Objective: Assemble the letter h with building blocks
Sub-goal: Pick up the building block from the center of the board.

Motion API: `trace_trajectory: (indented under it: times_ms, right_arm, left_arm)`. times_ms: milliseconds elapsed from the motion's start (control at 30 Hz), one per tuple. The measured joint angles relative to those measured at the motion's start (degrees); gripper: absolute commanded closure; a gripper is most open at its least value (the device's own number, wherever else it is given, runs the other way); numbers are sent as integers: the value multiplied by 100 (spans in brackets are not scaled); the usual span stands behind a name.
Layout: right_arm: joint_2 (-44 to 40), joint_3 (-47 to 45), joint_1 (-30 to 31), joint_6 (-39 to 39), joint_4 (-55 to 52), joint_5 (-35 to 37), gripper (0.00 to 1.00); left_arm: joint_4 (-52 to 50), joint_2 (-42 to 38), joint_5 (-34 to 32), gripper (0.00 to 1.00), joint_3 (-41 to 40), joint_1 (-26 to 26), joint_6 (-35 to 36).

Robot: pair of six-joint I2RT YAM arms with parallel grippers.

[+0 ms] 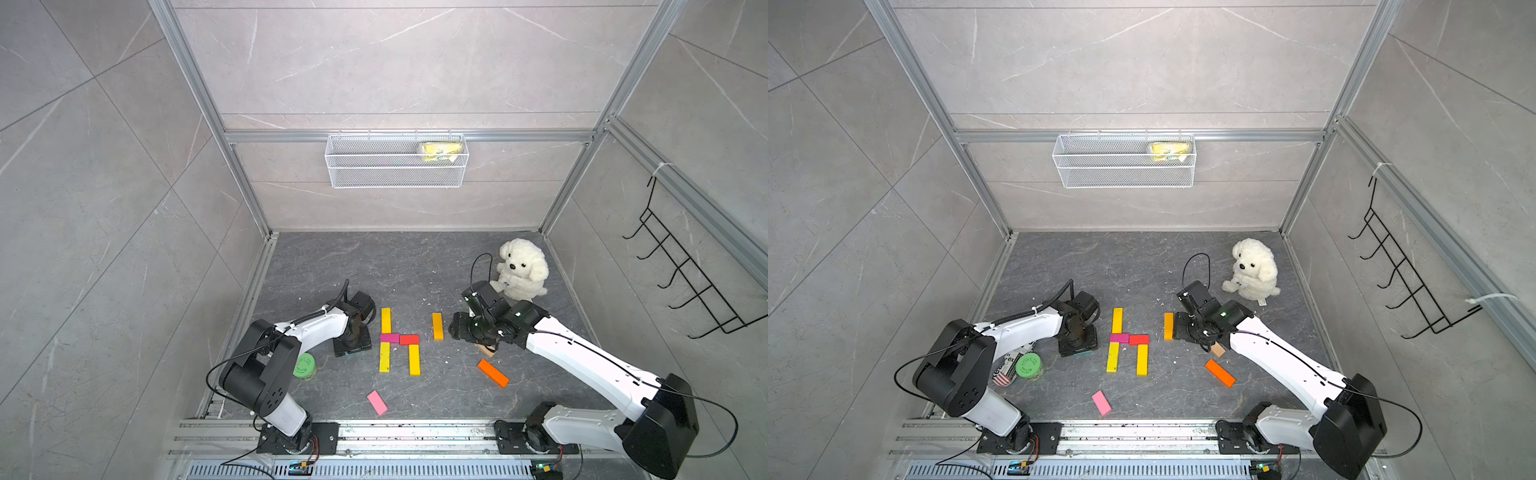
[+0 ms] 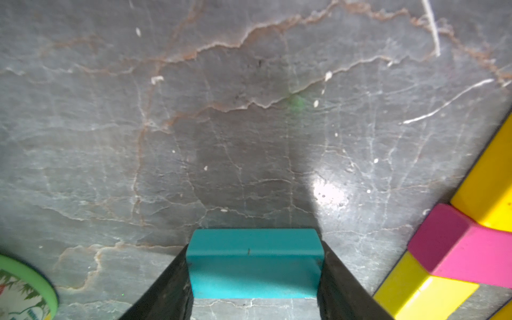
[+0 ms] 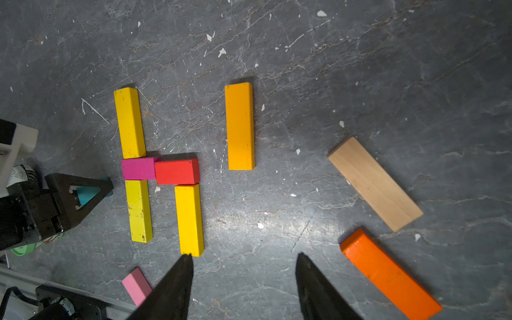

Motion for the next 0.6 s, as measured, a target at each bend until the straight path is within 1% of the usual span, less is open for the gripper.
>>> trace_trajectory:
  times_ms: [167, 300, 367, 433, 500, 600]
  right_arm:
    - [-249, -37, 0, 76, -166, 63, 38]
    - [-393, -31, -31, 118, -402, 240, 38]
    - [-435, -28, -90, 140, -599, 387, 39]
    - [-496, -28, -227, 188, -815, 514, 39]
    - [-632, -39, -439, 225, -992, 610, 39]
    - [-1049, -197, -785, 227, -1147, 669, 39]
  left_arm:
    - [-470, -310, -260, 50, 68, 11, 35]
    - [-883, -861, -348, 50, 553, -131, 37]
    - [-997, -966, -428, 50, 1003, -444, 24]
    - [-1040, -822, -433, 51, 1528, -894, -4]
    - [-1027, -426, -402, 52, 2109, -1394, -50]
    - [-960, 555, -260, 54, 2953, -2070, -76]
